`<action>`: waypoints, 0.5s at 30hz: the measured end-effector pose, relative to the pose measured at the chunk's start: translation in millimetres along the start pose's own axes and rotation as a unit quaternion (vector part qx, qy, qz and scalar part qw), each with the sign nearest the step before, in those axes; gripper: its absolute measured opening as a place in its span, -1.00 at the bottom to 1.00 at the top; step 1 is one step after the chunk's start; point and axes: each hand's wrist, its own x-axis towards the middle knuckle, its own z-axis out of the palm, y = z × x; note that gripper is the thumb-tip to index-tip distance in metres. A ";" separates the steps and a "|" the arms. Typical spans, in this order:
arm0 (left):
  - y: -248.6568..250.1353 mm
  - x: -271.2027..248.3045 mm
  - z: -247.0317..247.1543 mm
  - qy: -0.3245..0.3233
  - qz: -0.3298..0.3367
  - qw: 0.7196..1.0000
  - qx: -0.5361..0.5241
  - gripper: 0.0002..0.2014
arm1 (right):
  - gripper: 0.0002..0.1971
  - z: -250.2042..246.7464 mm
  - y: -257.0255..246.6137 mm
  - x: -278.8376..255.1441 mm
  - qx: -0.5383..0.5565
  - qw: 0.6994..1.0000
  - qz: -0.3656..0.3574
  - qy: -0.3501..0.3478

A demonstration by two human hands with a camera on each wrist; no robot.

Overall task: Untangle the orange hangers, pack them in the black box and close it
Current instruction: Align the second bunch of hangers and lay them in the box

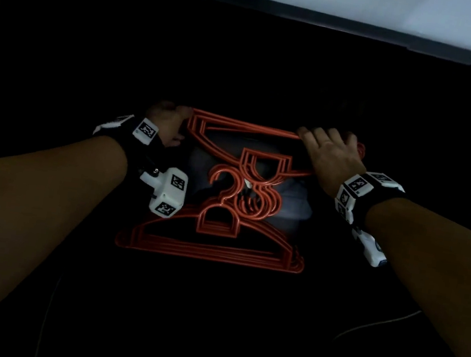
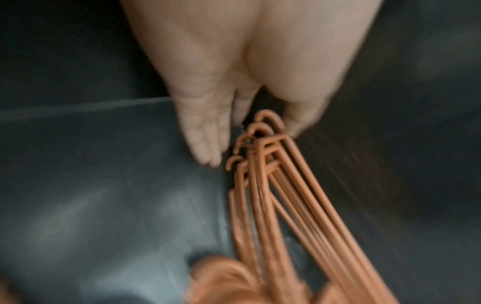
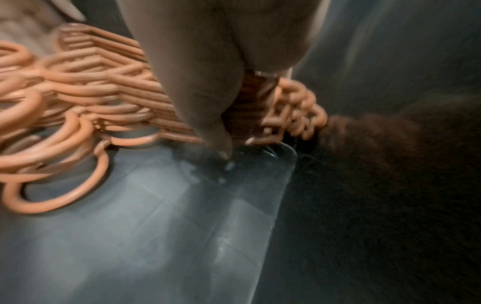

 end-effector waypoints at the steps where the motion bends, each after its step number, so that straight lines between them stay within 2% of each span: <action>1: -0.1 4.5 -0.1 0.006 0.015 1.000 0.010 -0.50 | -0.23 0.2 0.1 0.3 0.000 1.000 0.002 -0.004; 4: -3.3 8.1 -1.1 0.007 0.027 0.999 0.025 -0.52 | -0.15 -1.5 -0.7 0.9 0.005 1.000 0.008 -0.009; 7: -4.8 7.2 -0.3 -0.002 0.033 0.999 0.035 -0.66 | -0.01 -3.1 -2.5 -2.1 0.036 0.999 0.025 -0.025; 10: -3.1 4.4 -2.0 -0.005 0.034 0.999 0.037 -0.78 | 0.09 -12.5 -3.3 -17.8 0.128 0.986 0.104 -0.021; 11: -3.3 2.1 -2.8 -0.002 0.039 0.998 0.052 -0.82 | 0.08 -17.4 -3.4 -25.8 0.186 0.970 0.158 -0.018; 12: -6.6 2.9 -3.5 0.002 0.048 0.996 0.069 -0.81 | 0.04 -21.1 -4.1 -33.5 0.258 0.940 0.222 -0.014; 15: -16.4 16.2 -5.2 0.014 0.052 0.995 0.088 -0.41 | -0.29 -18.5 1.7 -44.2 0.462 0.789 0.405 0.005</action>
